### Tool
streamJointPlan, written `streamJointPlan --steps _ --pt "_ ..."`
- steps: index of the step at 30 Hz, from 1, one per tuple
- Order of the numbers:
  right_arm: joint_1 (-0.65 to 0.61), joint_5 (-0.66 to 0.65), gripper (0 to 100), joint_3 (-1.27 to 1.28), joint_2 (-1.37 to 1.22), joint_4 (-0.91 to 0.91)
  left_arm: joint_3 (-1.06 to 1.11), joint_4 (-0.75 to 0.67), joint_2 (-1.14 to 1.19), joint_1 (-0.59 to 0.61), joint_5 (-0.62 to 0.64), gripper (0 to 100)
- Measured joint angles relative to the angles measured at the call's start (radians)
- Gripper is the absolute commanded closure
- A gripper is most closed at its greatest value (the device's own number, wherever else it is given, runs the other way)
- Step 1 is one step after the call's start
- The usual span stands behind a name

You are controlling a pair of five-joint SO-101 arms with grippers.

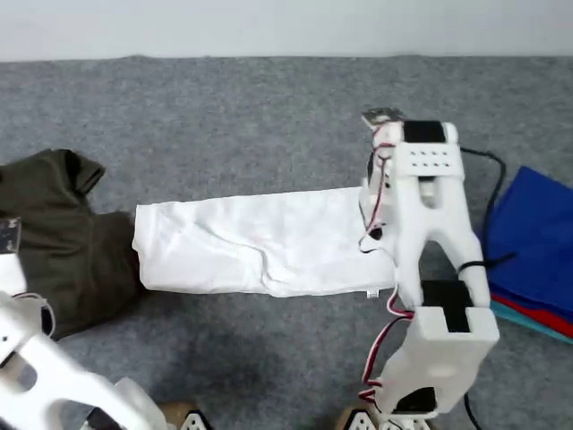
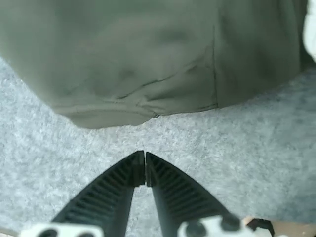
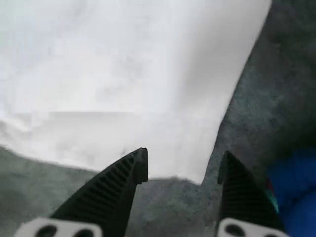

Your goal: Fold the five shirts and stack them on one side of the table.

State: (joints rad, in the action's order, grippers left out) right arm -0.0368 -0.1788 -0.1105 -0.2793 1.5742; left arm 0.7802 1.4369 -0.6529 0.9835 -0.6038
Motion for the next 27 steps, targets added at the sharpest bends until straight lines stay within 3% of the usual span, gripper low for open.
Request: streamJointPlan --steps 8,14,19,27 --pt "0.020 0.040 75.1 0.230 0.000 -0.324 0.000 0.000 0.000 -0.133 0.000 98" --pt "0.020 0.043 76.2 0.322 -0.012 -0.480 -0.015 0.000 0.000 -0.149 0.000 98" --pt "0.026 0.043 97.9 0.276 -0.091 -0.462 -0.037 0.000 0.000 -0.147 0.000 98" --pt "0.032 0.043 98.8 0.236 -0.103 -0.365 -0.037 0.000 0.000 -0.147 0.000 98"
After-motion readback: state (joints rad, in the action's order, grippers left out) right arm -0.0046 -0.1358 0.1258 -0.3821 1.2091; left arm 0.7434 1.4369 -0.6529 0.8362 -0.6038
